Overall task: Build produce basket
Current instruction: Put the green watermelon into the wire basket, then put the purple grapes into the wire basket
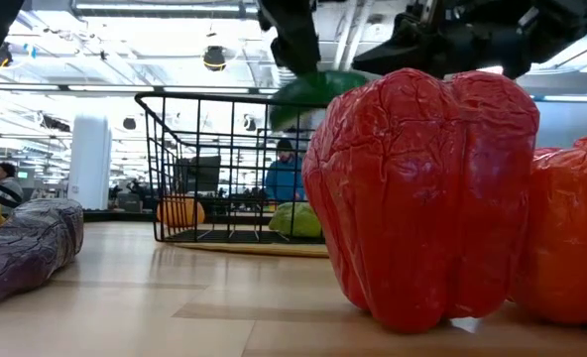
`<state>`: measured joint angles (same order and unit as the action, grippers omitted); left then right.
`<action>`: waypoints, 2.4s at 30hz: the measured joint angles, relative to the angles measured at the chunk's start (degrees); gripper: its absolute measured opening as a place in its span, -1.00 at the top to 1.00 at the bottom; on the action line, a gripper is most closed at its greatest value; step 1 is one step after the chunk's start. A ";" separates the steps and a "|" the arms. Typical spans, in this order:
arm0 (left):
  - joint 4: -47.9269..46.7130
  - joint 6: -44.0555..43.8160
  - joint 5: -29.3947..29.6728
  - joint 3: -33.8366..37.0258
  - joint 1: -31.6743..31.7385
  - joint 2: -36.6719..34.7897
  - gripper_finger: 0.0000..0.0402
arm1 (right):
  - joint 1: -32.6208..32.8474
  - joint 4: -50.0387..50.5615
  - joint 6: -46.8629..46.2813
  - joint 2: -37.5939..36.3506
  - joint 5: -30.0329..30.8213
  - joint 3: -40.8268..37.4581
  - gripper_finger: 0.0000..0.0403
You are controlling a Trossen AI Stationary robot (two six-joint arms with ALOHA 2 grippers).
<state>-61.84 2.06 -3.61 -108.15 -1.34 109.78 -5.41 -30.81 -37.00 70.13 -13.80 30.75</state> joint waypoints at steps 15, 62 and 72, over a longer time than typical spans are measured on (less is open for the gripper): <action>2.69 0.71 2.50 -1.28 -0.28 -0.02 -0.46 | 0.39 10.89 3.21 -1.81 1.78 3.69 1.00; 1.26 -0.01 9.98 10.55 -3.18 -1.59 -0.46 | 19.93 64.98 -3.82 -24.22 27.14 23.25 1.00; -9.25 -10.50 20.66 10.55 -5.72 -7.67 -0.46 | 20.42 82.62 -17.16 -20.52 27.33 23.29 1.00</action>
<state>-71.09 -8.45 17.05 -97.60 -7.06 102.11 15.01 51.81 -54.15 49.61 13.53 54.04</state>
